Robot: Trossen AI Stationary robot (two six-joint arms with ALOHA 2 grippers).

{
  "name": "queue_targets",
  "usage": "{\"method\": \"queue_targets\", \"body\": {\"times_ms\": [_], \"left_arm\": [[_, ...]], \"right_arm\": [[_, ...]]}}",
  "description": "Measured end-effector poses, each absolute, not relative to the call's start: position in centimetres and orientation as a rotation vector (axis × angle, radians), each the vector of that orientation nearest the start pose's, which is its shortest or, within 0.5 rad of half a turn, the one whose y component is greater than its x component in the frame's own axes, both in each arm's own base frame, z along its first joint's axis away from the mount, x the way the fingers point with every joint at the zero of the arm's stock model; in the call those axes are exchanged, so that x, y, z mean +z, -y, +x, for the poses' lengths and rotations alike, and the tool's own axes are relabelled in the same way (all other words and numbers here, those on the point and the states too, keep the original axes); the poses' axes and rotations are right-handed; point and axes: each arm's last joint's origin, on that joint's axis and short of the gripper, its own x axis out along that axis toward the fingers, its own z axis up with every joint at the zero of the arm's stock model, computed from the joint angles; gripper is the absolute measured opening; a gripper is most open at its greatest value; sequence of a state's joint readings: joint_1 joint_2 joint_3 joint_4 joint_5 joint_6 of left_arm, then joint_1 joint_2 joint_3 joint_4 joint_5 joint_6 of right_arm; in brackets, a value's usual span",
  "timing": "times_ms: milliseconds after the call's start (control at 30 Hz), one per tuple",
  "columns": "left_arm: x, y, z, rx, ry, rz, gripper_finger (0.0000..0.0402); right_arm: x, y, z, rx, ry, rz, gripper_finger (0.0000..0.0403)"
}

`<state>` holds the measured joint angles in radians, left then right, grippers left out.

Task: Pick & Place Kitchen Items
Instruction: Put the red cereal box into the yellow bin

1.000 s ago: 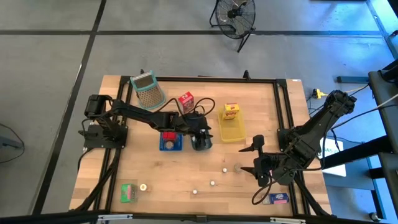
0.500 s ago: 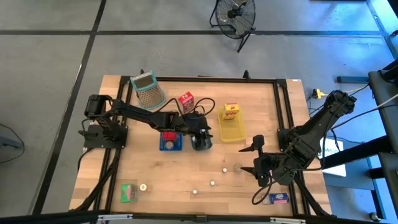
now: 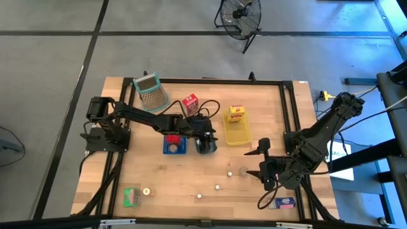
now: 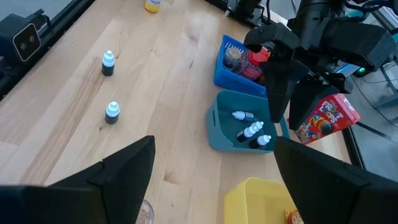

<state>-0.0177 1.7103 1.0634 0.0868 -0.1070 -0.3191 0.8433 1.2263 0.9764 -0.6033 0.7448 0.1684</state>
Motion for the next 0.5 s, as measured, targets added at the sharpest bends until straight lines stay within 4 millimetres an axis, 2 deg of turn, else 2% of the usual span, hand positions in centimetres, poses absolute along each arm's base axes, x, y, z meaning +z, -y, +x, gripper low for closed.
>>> {"method": "queue_targets", "body": {"times_ms": [500], "left_arm": [[21.38, 0.35, 37.01, 0.175, -0.54, -0.276, 0.0193]], "right_arm": [[28.25, -16.73, 17.54, 0.04, -0.598, -0.452, 0.0332]]}}
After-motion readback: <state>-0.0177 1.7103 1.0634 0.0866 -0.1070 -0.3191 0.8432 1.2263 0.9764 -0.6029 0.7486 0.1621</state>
